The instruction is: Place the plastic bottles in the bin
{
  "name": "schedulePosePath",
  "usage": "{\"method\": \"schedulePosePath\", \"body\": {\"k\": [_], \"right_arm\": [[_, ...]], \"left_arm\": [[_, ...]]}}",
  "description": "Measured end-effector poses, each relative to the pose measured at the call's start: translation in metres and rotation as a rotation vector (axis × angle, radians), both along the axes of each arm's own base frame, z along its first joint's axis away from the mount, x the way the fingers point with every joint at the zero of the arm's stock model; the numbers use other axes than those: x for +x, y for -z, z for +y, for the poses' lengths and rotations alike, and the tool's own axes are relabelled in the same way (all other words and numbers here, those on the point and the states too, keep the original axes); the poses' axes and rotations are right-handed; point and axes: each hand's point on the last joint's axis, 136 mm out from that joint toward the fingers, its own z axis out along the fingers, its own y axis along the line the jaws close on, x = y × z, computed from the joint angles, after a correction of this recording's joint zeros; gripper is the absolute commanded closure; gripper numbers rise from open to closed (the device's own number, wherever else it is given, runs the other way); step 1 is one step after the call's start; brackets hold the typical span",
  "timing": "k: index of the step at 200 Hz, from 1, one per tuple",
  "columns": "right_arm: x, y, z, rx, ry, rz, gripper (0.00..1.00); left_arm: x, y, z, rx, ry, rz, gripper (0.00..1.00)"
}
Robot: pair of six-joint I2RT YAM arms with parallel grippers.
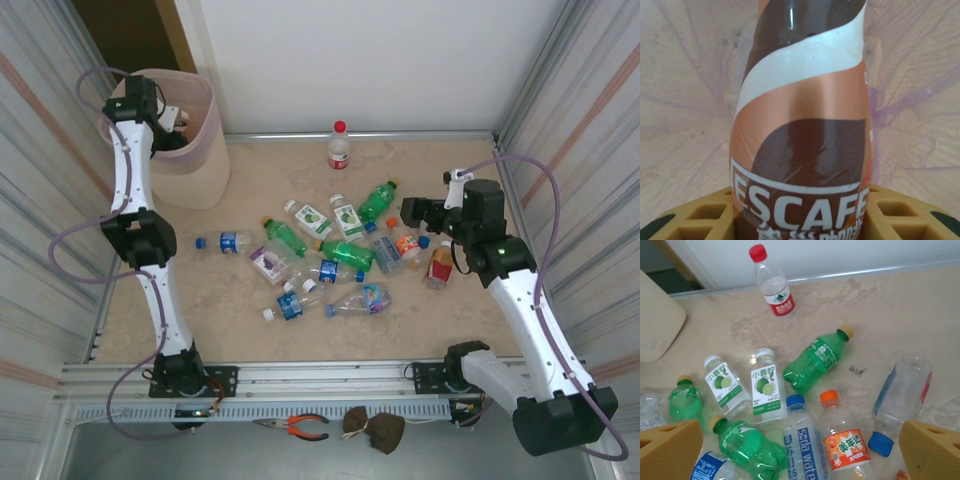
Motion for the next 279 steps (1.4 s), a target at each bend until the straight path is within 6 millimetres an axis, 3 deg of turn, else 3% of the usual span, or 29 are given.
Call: {"method": "schedulePosePath", "body": {"k": [76,137,215,246,279], "right_arm": [[0.0,-0.002,0.005,0.002,-0.015,-0.01,0.01],[0.001,-0.003,0.005,0.002,-0.014,-0.016,0.01],[0.0,-0.004,0.006,0.002,-0.018,-0.017,0.01],[0.0,-0.004,0.006,0.001,-0.017,-0.017,0.01],[0.0,-0.004,0.006,0.0,-0.015,-0.017,0.01]], "left_arm": [[-0.024,-0.004,-0.004,-0.02,-0.02,0.062,0.5],[-0.026,-0.006,-0.006,-0.034,-0.03,0.06,0.32],[-0.024,-0.011,-0.011,-0.065,-0.032,0.04,0.29],[-0.023,-0.035,-0.014,-0.084,-0.037,-0.035,0.29],[-0.033,-0.089,-0.016,-0.09,-0.068,-0.177,0.32]]}}
